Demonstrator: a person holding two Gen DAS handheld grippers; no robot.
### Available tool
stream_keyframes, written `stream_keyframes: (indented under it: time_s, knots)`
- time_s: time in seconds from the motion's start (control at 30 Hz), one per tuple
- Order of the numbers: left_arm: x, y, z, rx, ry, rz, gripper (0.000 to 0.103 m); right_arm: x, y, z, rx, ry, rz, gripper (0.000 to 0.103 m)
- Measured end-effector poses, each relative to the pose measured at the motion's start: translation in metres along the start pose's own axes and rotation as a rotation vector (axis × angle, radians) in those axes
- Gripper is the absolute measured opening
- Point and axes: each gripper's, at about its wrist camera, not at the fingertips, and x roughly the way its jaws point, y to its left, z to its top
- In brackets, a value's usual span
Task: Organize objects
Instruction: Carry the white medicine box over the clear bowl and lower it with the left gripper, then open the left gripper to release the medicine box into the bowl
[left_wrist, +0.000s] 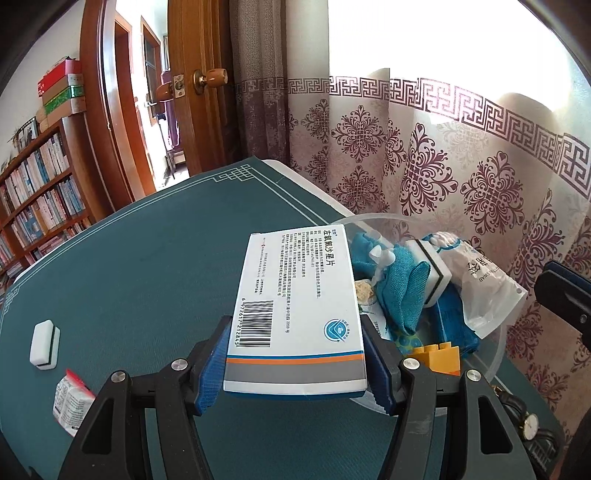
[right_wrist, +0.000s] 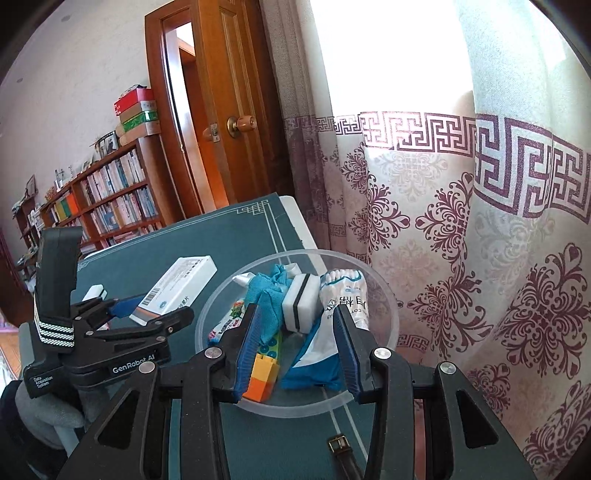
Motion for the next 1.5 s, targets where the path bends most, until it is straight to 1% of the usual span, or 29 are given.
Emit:
stream_keyframes:
  time_s: [0.2, 0.43, 0.5, 0.53, 0.57, 0.67, 0.77, 0.87, 0.93, 1.0, 1.1, 1.2, 1.27, 1.37, 1.43, 1.5]
  knots:
    - [0.015, -0.01, 0.005, 0.05, 0.013, -0.017, 0.068, 0.002, -0.003, -0.001, 0.011, 0.006, 0.016, 0.042]
    - [0.027, -0.014, 0.006, 0.063, 0.026, -0.045, 0.07, 0.005, -0.006, -0.002, 0.037, 0.013, 0.029, 0.042]
    - [0.027, -0.015, 0.007, 0.058, 0.021, -0.069, 0.078, 0.006, -0.005, -0.003, 0.036, 0.015, 0.033, 0.042]
    - [0.025, -0.014, 0.006, 0.054, 0.012, -0.08, 0.085, 0.007, -0.004, -0.003, 0.035, 0.017, 0.034, 0.042]
    - [0.022, -0.013, 0.006, 0.05, 0.001, -0.088, 0.088, 0.007, -0.004, -0.003, 0.034, 0.017, 0.035, 0.042]
    - [0.011, -0.011, 0.005, 0.037, -0.023, -0.113, 0.091, 0.007, -0.003, -0.003, 0.038, 0.018, 0.038, 0.042]
    - [-0.001, -0.005, 0.005, 0.017, -0.049, -0.118, 0.092, 0.006, -0.003, -0.003, 0.038, 0.018, 0.039, 0.042]
    - [-0.011, 0.006, 0.005, -0.022, -0.073, -0.111, 0.092, 0.006, -0.003, -0.004, 0.037, 0.018, 0.039, 0.042]
    - [-0.016, 0.019, 0.006, -0.067, -0.093, -0.098, 0.093, 0.005, -0.002, -0.004, 0.038, 0.018, 0.04, 0.042]
    - [-0.018, 0.035, 0.005, -0.118, -0.106, -0.067, 0.093, 0.006, -0.001, -0.004, 0.038, 0.018, 0.041, 0.042]
    - [-0.013, 0.059, 0.0, -0.19, -0.098, -0.005, 0.092, 0.004, 0.001, -0.007, 0.039, 0.017, 0.046, 0.042]
    - [-0.003, 0.071, -0.005, -0.224, -0.071, 0.042, 0.092, 0.004, 0.002, -0.008, 0.039, 0.021, 0.05, 0.042]
    - [0.003, 0.069, -0.008, -0.216, -0.057, 0.043, 0.092, 0.005, 0.003, -0.009, 0.037, 0.024, 0.051, 0.042]
    - [0.01, 0.055, -0.011, -0.182, -0.047, 0.03, 0.092, 0.006, 0.004, -0.01, 0.035, 0.028, 0.053, 0.042]
    - [0.016, 0.047, -0.013, -0.172, -0.034, 0.008, 0.093, 0.006, 0.004, -0.01, 0.035, 0.028, 0.051, 0.042]
    - [0.016, 0.039, -0.013, -0.172, -0.043, -0.008, 0.093, 0.006, 0.004, -0.01, 0.035, 0.028, 0.046, 0.042]
